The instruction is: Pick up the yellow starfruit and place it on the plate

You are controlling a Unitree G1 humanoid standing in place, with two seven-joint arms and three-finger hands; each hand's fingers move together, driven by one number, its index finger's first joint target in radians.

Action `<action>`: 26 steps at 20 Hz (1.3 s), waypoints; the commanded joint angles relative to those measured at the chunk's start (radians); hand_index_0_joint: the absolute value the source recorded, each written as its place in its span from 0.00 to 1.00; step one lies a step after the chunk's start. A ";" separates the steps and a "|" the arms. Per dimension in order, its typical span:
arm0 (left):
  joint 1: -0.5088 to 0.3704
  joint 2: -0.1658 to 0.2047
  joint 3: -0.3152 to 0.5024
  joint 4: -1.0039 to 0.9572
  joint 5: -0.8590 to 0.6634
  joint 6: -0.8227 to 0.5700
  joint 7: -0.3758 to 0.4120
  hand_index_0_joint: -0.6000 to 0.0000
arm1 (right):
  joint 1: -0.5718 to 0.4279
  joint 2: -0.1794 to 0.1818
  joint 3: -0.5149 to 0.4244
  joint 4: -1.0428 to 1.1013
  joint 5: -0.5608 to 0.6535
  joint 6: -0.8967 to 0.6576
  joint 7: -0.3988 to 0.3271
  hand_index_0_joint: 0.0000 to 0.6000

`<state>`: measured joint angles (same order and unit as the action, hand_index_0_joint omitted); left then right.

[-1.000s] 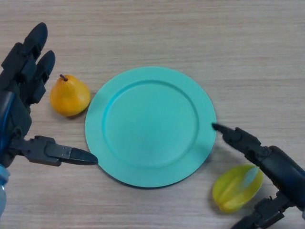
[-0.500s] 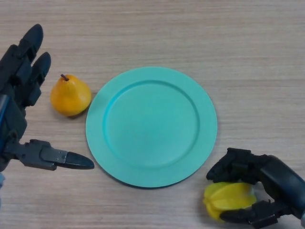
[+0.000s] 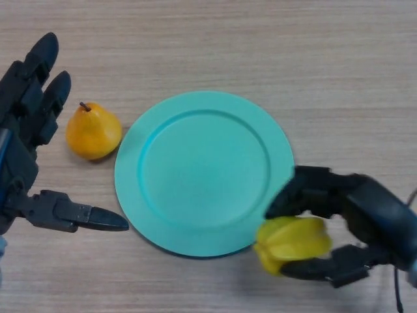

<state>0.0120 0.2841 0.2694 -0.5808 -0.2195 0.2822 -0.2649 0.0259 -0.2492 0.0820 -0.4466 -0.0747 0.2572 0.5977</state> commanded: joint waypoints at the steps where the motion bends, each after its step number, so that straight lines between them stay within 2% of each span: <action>1: -0.025 0.034 0.077 -0.037 -0.020 -0.128 0.009 1.00 | -0.076 0.014 0.010 -0.019 0.066 -0.144 -0.027 1.00; 3: -0.030 0.040 0.090 -0.037 -0.042 -0.124 0.009 1.00 | -0.141 0.036 0.043 0.051 0.021 -0.164 -0.054 1.00; 4: -0.029 0.039 0.093 -0.032 -0.044 -0.139 0.013 1.00 | -0.191 0.050 0.060 0.122 0.004 -0.193 -0.131 1.00; 5: -0.028 0.040 0.093 -0.029 -0.045 -0.143 0.014 1.00 | -0.199 0.053 0.058 0.134 -0.009 -0.192 -0.145 1.00; 6: -0.025 0.038 0.097 -0.025 -0.052 -0.155 0.017 1.00 | -0.236 0.057 0.070 0.160 0.020 -0.159 -0.250 1.00; 7: -0.024 0.038 0.099 -0.023 -0.054 -0.159 0.019 1.00 | -0.252 0.058 0.077 0.180 0.022 -0.171 -0.287 1.00; 8: -0.019 0.037 0.103 -0.019 -0.058 -0.165 0.018 1.00 | -0.272 0.059 0.082 0.218 -0.029 -0.185 -0.359 1.00; 10: -0.024 0.043 0.114 -0.021 -0.065 -0.163 0.025 1.00 | -0.281 0.059 0.104 0.208 -0.041 -0.127 -0.417 1.00; 13: -0.023 0.041 0.116 -0.020 -0.064 -0.181 0.034 1.00 | -0.268 0.059 0.144 0.176 -0.044 -0.022 -0.438 1.00; 14: -0.022 0.044 0.120 -0.022 -0.069 -0.172 0.034 1.00 | -0.253 0.059 0.166 0.177 -0.058 -0.010 -0.440 0.92; 15: -0.022 0.044 0.120 -0.022 -0.068 -0.173 0.034 1.00 | -0.253 0.059 0.167 0.176 -0.062 -0.009 -0.438 0.75; 16: -0.023 0.045 0.122 -0.020 -0.067 -0.172 0.034 1.00 | -0.254 0.059 0.171 0.173 -0.078 -0.004 -0.434 0.50; 17: -0.023 0.047 0.123 -0.018 -0.064 -0.170 0.034 1.00 | -0.256 0.059 0.175 0.174 -0.095 -0.006 -0.430 0.33; 18: -0.027 0.047 0.114 -0.004 -0.038 -0.170 0.041 1.00 | -0.262 0.059 0.181 0.179 -0.134 -0.023 -0.433 0.10; 19: -0.030 0.047 0.110 0.003 -0.024 -0.172 0.045 1.00 | -0.266 0.059 0.182 0.181 -0.150 -0.032 -0.437 0.00; 21: -0.039 0.049 0.104 0.000 -0.025 -0.152 0.051 1.00 | -0.278 0.059 0.176 0.166 -0.129 -0.006 -0.475 0.00; 23: -0.035 0.043 0.089 -0.001 -0.027 -0.148 0.053 1.00 | -0.279 0.059 0.155 0.121 -0.055 0.012 -0.528 0.00; 26: -0.048 0.046 0.081 -0.001 -0.044 -0.126 0.055 1.00 | -0.256 0.059 0.074 0.009 -0.017 0.026 -0.519 0.00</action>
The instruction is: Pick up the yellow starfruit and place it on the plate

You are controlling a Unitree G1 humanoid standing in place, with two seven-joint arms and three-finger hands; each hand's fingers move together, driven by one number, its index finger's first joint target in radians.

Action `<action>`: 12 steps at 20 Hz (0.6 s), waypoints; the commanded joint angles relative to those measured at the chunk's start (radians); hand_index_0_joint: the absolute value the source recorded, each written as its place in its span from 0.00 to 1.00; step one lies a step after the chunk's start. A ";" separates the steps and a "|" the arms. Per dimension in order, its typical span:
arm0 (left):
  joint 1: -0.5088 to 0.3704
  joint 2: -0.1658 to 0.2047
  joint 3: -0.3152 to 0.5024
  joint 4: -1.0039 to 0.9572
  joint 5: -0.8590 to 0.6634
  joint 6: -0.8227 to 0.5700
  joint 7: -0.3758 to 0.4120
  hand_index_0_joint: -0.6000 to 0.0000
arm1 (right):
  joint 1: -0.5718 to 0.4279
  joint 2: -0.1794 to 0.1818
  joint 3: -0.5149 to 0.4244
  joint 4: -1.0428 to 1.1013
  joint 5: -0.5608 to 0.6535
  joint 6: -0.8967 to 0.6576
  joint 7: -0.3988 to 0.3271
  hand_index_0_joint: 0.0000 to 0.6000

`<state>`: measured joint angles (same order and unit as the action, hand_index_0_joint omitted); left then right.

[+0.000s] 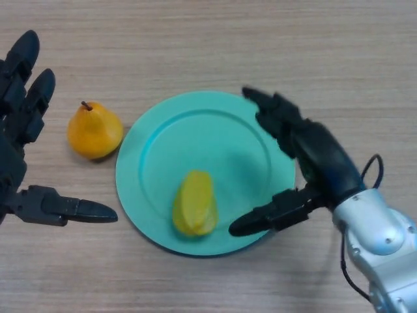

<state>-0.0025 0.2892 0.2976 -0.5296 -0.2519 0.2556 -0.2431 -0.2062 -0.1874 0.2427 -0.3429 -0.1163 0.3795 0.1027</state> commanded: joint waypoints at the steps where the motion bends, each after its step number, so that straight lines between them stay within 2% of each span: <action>1: -0.035 0.041 0.052 -0.053 -0.020 -0.097 0.032 1.00 | -0.015 -0.003 -0.099 -0.114 0.032 -0.092 -0.022 0.00; 5: -0.064 0.050 0.029 -0.031 -0.039 -0.106 0.052 1.00 | 0.027 -0.012 -0.222 -0.226 0.083 -0.063 -0.008 0.00; 7: -0.077 0.057 0.005 -0.029 -0.024 -0.077 0.039 1.00 | 0.043 -0.033 -0.278 -0.271 0.136 -0.048 -0.030 0.00; 8: -0.079 0.043 -0.013 -0.014 -0.014 -0.098 0.044 1.00 | 0.054 -0.052 -0.309 -0.277 0.150 -0.056 -0.040 0.00; 12: -0.106 0.048 -0.021 -0.002 -0.040 -0.085 0.075 1.00 | 0.093 -0.076 -0.375 -0.306 0.194 -0.053 -0.058 0.00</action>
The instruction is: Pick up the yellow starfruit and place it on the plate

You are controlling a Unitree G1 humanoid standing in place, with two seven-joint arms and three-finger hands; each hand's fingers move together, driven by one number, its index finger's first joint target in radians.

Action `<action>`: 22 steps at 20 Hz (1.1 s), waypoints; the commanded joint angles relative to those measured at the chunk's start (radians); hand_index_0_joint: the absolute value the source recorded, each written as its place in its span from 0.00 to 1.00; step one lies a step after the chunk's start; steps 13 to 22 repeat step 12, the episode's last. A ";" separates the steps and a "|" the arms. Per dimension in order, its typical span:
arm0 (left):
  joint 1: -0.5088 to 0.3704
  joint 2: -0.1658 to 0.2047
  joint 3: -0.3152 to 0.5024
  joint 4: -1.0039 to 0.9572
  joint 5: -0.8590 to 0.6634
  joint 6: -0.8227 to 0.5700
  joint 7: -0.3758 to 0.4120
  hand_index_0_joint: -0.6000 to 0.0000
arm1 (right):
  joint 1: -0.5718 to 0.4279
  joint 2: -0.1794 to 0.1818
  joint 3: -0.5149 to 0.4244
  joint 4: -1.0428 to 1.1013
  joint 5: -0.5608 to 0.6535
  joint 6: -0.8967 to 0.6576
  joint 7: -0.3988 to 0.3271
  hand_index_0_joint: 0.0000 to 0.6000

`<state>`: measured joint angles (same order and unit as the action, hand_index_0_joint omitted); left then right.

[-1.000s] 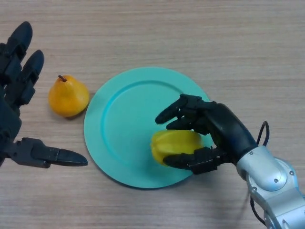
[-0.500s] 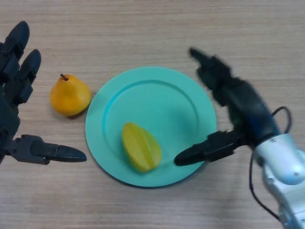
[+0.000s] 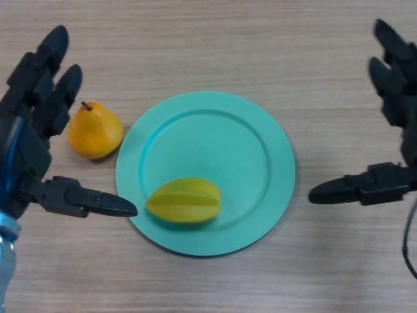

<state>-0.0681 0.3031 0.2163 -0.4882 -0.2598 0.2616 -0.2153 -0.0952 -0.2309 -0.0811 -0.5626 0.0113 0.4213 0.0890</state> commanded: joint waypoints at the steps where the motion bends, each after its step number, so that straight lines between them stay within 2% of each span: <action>1: -0.044 0.036 0.061 -0.041 -0.035 -0.091 0.048 1.00 | -0.010 -0.030 -0.052 -0.102 0.077 -0.080 -0.050 0.00; 9: -0.053 0.048 0.068 -0.016 -0.008 -0.111 0.030 1.00 | 0.014 -0.026 -0.045 -0.115 0.066 -0.076 -0.044 0.00; 12: -0.057 0.055 0.078 -0.014 -0.012 -0.109 0.026 1.00 | 0.024 -0.016 -0.041 -0.140 0.098 -0.070 -0.054 0.00; 22: -0.057 0.055 0.078 -0.014 -0.012 -0.109 0.026 1.00 | 0.024 -0.016 -0.041 -0.140 0.098 -0.070 -0.054 0.00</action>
